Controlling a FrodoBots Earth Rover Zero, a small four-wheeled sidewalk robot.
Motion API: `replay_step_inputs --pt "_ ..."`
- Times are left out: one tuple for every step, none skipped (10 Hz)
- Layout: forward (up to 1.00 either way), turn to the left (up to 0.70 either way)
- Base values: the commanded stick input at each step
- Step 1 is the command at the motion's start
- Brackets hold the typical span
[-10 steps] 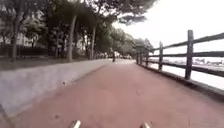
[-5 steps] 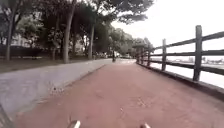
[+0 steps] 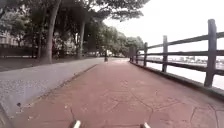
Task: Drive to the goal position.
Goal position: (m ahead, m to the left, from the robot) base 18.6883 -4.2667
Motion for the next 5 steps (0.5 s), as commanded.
replay_step_inputs --pt "0.0 0.0" --pt "0.0 0.0" --pt "0.0 0.0" --pt "0.09 0.0" --pt "0.4 0.0"
